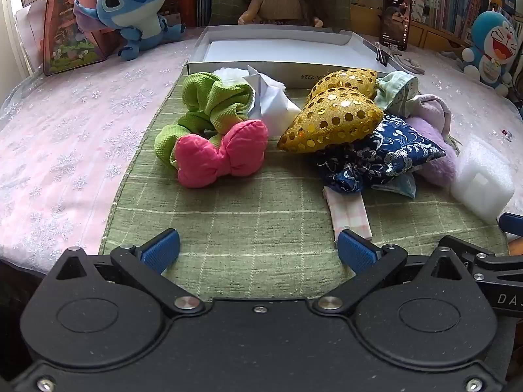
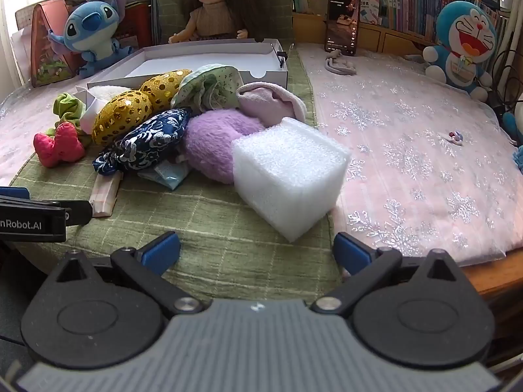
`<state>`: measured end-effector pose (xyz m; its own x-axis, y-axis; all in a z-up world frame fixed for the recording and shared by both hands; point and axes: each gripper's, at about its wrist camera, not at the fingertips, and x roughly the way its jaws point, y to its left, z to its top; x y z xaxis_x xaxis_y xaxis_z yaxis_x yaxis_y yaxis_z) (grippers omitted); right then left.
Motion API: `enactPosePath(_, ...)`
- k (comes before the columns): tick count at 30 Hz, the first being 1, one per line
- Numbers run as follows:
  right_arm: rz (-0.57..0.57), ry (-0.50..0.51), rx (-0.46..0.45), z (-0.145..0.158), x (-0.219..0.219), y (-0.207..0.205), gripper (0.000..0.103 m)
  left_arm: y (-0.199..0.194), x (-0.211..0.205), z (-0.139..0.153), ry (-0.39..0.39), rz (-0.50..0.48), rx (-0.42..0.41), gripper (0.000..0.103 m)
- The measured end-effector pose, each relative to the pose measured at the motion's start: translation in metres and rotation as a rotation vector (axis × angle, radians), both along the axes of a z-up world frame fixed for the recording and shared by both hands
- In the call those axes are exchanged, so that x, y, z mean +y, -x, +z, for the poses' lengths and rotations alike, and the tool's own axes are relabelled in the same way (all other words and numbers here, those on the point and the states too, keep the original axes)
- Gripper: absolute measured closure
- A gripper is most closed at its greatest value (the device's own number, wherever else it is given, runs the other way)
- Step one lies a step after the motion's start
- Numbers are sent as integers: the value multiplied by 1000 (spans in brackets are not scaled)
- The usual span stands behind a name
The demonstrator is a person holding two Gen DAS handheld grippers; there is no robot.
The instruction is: Organize soft objects
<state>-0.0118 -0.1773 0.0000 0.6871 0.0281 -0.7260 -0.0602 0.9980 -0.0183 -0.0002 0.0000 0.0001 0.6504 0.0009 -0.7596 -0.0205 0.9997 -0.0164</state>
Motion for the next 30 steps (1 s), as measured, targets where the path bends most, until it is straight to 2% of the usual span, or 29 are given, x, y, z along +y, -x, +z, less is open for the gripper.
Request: enactPosePath(30, -5, -1, 6, 0, 0, -2, 0, 1, 0, -1, -7, 0, 16, 0)
